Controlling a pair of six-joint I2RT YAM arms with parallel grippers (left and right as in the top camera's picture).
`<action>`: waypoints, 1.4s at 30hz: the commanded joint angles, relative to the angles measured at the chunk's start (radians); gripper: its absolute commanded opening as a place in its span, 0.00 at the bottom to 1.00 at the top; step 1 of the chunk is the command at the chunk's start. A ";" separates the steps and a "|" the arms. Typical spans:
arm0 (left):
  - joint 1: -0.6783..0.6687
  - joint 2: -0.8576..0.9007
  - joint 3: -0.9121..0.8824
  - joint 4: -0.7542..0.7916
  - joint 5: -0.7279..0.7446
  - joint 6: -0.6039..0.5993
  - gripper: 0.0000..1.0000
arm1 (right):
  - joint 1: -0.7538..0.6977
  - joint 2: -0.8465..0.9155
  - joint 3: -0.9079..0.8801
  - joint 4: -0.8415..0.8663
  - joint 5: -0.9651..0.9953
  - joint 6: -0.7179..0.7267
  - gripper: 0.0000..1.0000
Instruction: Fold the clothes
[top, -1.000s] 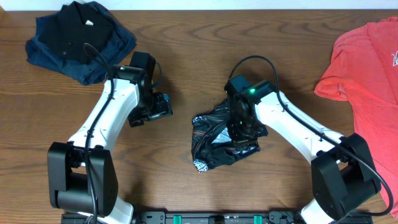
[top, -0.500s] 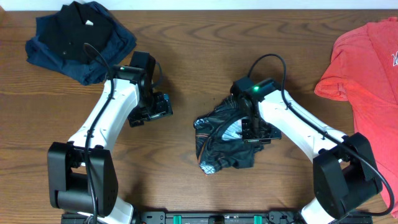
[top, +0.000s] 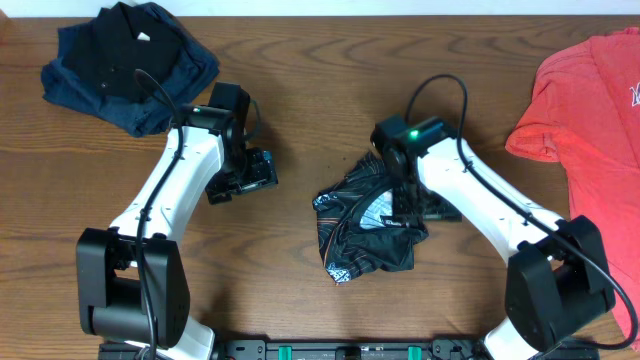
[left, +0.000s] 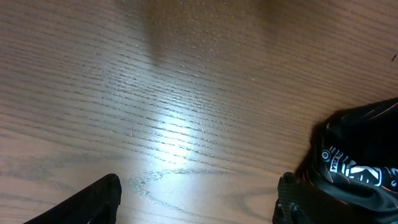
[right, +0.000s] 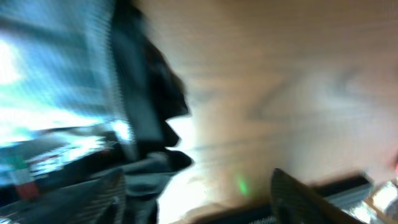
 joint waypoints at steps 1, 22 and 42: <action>0.003 0.002 -0.006 0.002 -0.013 0.013 0.82 | 0.000 -0.007 0.065 0.049 -0.078 -0.184 0.80; 0.003 0.002 -0.006 0.006 -0.013 0.013 0.82 | 0.106 0.117 0.004 0.290 -0.502 -0.412 0.82; 0.003 0.002 -0.006 0.007 -0.013 0.028 0.82 | 0.087 0.166 0.005 0.359 -0.484 -0.301 0.21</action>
